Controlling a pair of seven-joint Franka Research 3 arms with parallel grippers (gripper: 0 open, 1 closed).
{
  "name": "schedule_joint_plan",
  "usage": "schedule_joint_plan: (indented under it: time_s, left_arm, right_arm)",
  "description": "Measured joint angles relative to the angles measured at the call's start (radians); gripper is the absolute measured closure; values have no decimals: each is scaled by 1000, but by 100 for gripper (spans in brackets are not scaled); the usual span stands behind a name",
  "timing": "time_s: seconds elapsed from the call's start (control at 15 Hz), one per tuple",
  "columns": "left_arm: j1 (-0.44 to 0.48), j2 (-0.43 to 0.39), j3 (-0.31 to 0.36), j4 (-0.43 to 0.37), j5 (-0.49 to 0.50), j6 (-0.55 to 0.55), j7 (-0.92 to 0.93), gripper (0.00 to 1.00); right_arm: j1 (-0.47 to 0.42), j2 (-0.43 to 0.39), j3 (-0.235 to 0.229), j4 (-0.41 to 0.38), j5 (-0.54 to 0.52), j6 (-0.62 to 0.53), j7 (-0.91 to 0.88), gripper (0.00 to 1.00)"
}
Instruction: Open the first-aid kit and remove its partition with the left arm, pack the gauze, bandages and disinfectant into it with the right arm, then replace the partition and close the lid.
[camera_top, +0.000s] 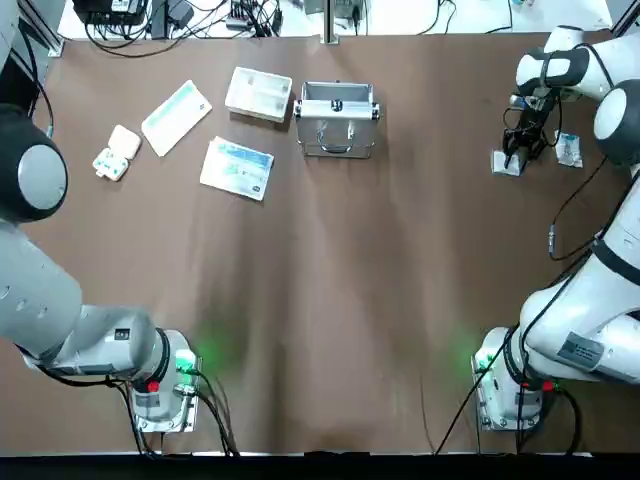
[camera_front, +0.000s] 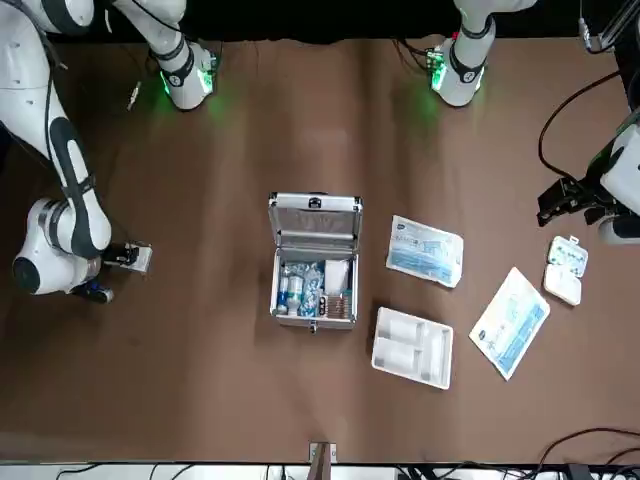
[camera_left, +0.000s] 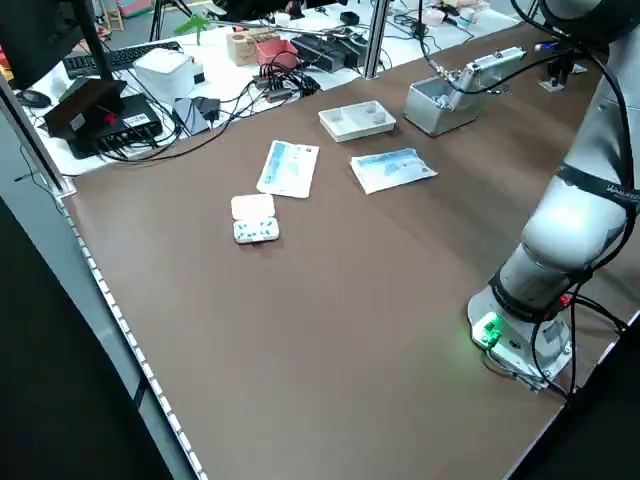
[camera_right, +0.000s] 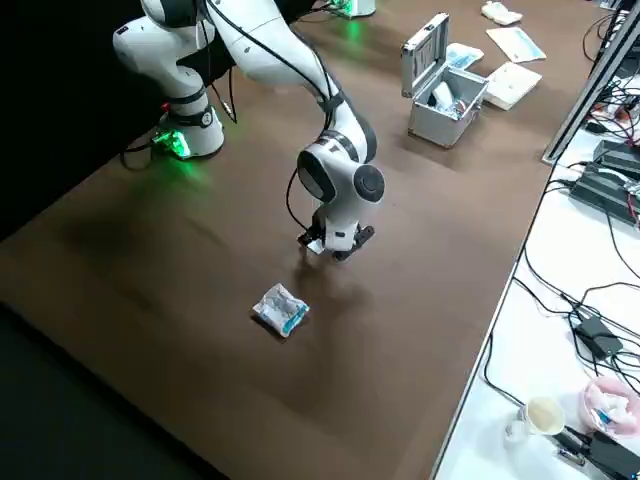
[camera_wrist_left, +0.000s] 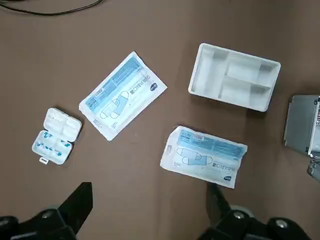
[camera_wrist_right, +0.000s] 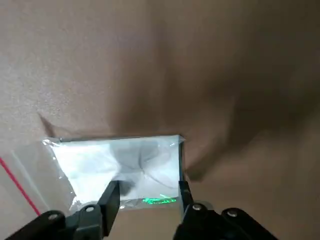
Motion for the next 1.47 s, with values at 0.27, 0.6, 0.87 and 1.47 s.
schedule_joint_plan:
  time_s: [0.27, 0.6, 0.87, 1.47]
  left_arm:
    - [0, 0, 0, -1, 0, 0, 1, 0]
    - [0, 0, 0, -2, 0, 0, 11, 0]
    - [0, 0, 0, -3, 0, 0, 11, 0]
    - [0, 0, 0, -11, 0, 1, 12, 0]
  right_arm:
    - [1, 0, 0, 14, 0, -1, 0, 44]
    - [1, 0, 3, 34, 0, -1, 0, 44]
    - [19, 3, 7, 39, 0, 8, 0, 44]
    - [37, 31, 3, 41, 0, 13, 1, 48]
